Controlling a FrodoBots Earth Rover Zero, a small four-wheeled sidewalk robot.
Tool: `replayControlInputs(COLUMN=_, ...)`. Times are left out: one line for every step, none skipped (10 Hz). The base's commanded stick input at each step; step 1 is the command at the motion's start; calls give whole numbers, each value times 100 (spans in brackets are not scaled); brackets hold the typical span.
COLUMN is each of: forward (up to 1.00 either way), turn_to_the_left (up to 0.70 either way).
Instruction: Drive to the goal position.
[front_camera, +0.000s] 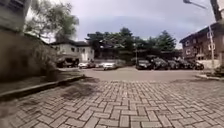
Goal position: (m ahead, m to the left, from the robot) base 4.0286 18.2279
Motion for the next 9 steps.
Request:
replayControlInputs(forward=50, turn_to_the_left=0)
replayControlInputs(forward=50, turn_to_the_left=0)
replayControlInputs(forward=50, turn_to_the_left=0)
replayControlInputs(forward=50, turn_to_the_left=0)
replayControlInputs(forward=50, turn_to_the_left=0)
replayControlInputs(forward=50, turn_to_the_left=0)
replayControlInputs(forward=50, turn_to_the_left=0)
replayControlInputs(forward=50, turn_to_the_left=0)
replayControlInputs(forward=50, turn_to_the_left=0)
